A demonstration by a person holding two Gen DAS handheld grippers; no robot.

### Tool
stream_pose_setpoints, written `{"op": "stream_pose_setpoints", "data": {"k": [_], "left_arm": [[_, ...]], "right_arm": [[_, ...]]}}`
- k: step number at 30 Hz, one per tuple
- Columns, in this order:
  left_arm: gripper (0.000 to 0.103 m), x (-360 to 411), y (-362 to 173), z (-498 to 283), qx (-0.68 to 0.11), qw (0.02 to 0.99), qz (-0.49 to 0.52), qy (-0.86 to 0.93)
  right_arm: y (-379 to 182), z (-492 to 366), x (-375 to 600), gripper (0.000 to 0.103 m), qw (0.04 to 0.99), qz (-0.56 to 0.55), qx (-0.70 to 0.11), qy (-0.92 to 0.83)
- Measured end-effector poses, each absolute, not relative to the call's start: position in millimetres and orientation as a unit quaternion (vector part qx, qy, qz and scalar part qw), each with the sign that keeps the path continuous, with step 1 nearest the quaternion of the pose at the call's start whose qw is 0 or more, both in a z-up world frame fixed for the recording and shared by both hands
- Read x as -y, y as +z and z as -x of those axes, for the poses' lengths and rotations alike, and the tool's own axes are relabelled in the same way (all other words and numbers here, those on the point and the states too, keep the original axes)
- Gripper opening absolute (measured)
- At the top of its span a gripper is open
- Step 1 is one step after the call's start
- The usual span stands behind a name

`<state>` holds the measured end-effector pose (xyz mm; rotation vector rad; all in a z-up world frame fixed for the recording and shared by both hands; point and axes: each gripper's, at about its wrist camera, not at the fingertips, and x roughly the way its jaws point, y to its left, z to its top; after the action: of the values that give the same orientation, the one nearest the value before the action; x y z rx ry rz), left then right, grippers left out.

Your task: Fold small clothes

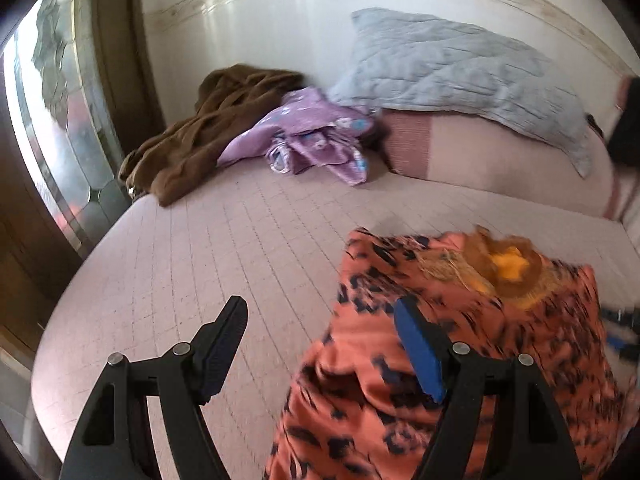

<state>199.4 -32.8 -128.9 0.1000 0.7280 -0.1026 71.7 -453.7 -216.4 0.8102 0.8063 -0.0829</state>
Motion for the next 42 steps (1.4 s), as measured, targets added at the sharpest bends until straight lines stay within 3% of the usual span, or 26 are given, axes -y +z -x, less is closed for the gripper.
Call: {"op": "stream_pose_setpoints", "data": {"k": [2, 4, 5, 6, 12, 14, 18, 22, 24, 26, 31, 36, 41, 42], "left_arm": [[0.076, 33, -131, -223, -0.361, 0.931, -0.045, -0.039], [0.076, 39, -145, -243, -0.374, 0.925, -0.052, -0.040], [0.076, 43, -151, -250, -0.382, 0.922, -0.059, -0.038], [0.076, 49, -159, -255, -0.387, 0.919, -0.070, -0.036], [0.079, 62, -219, -249, -0.424, 0.897, -0.127, -0.006], [0.079, 59, -231, -235, -0.403, 0.906, -0.130, -0.013], [0.079, 58, -226, -216, -0.389, 0.910, -0.144, -0.013], [0.079, 41, -207, -192, -0.373, 0.920, -0.116, -0.016], [0.079, 31, -198, -176, -0.355, 0.929, -0.105, -0.003], [0.079, 22, -194, -167, -0.359, 0.929, -0.090, 0.008], [0.079, 5, -185, -148, -0.374, 0.926, -0.042, -0.013], [0.079, -10, -186, -127, -0.390, 0.919, -0.058, -0.007], [0.079, -51, -196, -102, -0.421, 0.906, -0.039, -0.009], [0.079, -57, -197, -98, -0.424, 0.905, -0.033, -0.012]], "right_arm": [[-228, -81, 447, 0.078, 0.833, -0.384, -0.396, -0.034], [-228, -87, 436, 0.067, 0.846, -0.348, -0.402, -0.035], [-225, -89, 430, 0.032, 0.853, -0.328, -0.404, -0.035], [-222, -92, 422, 0.005, 0.858, -0.304, -0.414, -0.028], [-194, -74, 428, 0.005, 0.876, -0.291, -0.380, -0.059], [-195, -70, 439, 0.005, 0.870, -0.290, -0.391, -0.072], [-235, -79, 446, 0.010, 0.814, -0.313, -0.483, -0.072], [-219, -78, 452, 0.009, 0.808, -0.330, -0.484, -0.059], [-206, -68, 454, 0.022, 0.825, -0.319, -0.462, -0.069], [-189, -53, 454, 0.028, 0.850, -0.295, -0.423, -0.109], [-177, -36, 453, 0.033, 0.875, -0.316, -0.355, -0.091], [-225, -59, 428, 0.032, 0.827, -0.311, -0.465, -0.052], [-203, -29, 417, 0.033, 0.836, -0.332, -0.438, -0.023], [-195, -21, 415, 0.037, 0.840, -0.333, -0.429, -0.016]]}}
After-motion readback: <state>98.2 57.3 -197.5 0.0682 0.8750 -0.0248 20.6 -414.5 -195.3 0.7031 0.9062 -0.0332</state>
